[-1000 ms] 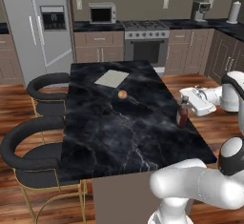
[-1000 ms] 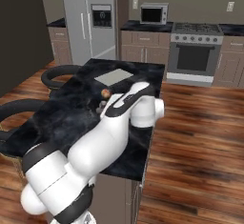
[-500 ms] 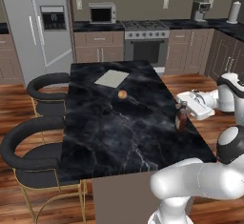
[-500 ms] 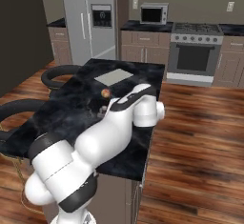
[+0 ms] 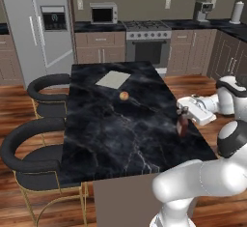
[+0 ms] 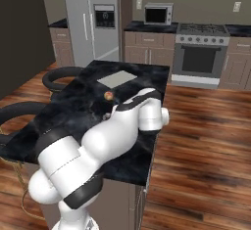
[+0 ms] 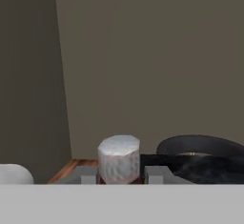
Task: Move the shaker and ketchup from the cabinet to the dining counter.
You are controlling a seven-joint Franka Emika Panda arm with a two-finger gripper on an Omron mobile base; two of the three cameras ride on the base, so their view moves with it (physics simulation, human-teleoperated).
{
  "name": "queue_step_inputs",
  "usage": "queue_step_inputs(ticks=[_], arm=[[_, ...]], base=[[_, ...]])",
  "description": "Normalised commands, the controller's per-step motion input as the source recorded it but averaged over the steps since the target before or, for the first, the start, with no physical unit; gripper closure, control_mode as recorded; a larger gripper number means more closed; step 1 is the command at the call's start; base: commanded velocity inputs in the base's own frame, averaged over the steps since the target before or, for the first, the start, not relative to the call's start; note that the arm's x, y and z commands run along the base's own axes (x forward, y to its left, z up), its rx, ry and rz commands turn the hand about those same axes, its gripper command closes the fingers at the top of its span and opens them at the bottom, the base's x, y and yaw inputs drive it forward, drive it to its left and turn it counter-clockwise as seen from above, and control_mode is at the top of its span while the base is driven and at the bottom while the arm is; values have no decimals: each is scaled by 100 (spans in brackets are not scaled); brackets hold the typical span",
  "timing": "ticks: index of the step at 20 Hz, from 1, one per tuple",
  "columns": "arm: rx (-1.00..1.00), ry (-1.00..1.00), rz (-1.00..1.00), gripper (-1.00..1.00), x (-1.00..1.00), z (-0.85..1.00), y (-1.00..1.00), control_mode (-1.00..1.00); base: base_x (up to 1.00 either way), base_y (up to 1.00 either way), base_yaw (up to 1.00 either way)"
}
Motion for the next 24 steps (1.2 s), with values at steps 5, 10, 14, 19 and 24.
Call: queue_step_inputs(ticks=[5, 10, 14, 19, 24], arm=[[0, 0, 1, 100, 0, -10, 0, -100], [0, 0, 0, 100, 0, -15, 0, -100], [0, 0, 0, 100, 0, -13, 0, -100], [0, 0, 0, 100, 0, -18, 0, -100], [0, 0, 0, 100, 0, -18, 0, -100]], base=[[0, 0, 0], [0, 0, 0], [0, 0, 0], [0, 0, 0], [0, 0, 0]])
